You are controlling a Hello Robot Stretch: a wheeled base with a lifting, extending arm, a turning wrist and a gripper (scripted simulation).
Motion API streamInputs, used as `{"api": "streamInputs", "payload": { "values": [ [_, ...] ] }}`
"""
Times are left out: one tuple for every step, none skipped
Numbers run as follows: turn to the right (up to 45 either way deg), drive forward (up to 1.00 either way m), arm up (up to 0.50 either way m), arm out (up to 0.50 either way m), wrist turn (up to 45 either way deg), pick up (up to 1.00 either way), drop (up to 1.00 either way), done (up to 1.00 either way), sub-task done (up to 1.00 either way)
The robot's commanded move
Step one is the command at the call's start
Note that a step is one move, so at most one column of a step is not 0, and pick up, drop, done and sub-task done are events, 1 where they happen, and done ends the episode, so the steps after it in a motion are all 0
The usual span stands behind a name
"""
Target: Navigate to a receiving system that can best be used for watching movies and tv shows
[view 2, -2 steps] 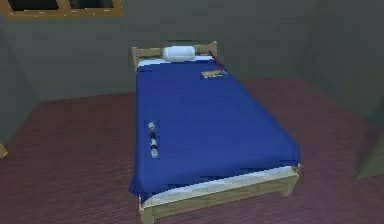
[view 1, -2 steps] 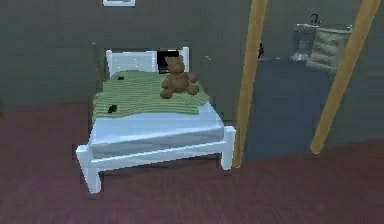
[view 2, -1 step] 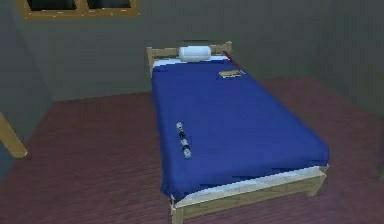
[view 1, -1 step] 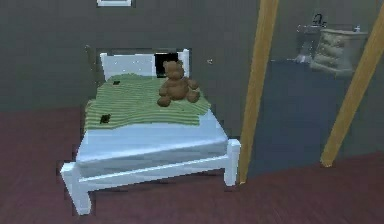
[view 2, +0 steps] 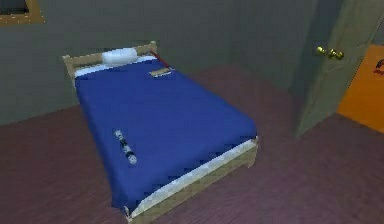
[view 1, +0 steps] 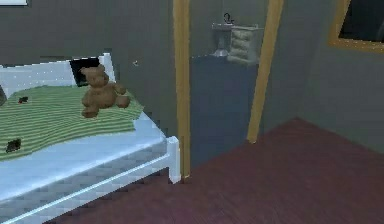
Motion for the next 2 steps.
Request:
{"api": "streamInputs", "payload": {
  "values": [
    [0.0,0.2,0.0,0.0,0.0,0.0,0.0,0.0,0.0],
    [9.0,0.0,0.0,0.0,0.0,0.0,0.0,0.0,0.0]
  ]
}}
